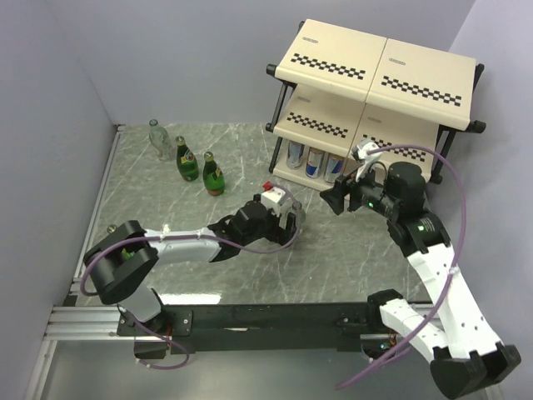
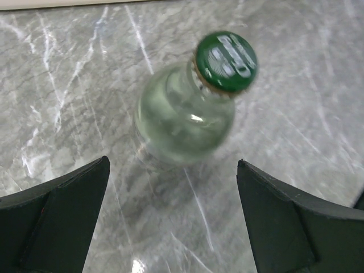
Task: Place and organize the beverage onto the shelf
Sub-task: Pick up the drink from the center of the board.
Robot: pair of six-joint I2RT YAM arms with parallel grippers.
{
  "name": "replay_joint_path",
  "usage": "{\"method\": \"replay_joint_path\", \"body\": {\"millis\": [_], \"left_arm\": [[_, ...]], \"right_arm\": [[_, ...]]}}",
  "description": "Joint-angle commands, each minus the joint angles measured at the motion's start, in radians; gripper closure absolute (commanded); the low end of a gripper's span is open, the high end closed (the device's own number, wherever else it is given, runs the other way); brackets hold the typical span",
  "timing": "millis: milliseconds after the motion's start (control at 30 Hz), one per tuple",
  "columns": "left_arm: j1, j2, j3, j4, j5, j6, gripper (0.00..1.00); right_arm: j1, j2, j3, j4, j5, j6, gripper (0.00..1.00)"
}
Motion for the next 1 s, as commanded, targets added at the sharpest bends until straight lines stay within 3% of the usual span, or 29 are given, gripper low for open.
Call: {"method": "replay_joint_path", "body": {"millis": [0,400,967], "left_arm": [[-0.022,0.04,0.086,-0.034,-0.1,0.02,0.01],[-0.067,0.209,0.26,-0.113,-0.209,0.028,0.02],[-0.076,0.301,0.332,-0.116,-0.286,0.054,0.16]], "right_arm": [[-0.022,-0.074,0.008,-0.039,-0.121,-0.015,0.26],[-0.111,-0.148,-0.067,-0.007,-0.155,-0.015,0.25],[-0.133,-0.13,-0.077,-0.008,-0.172,-0.018,0.25]]}}
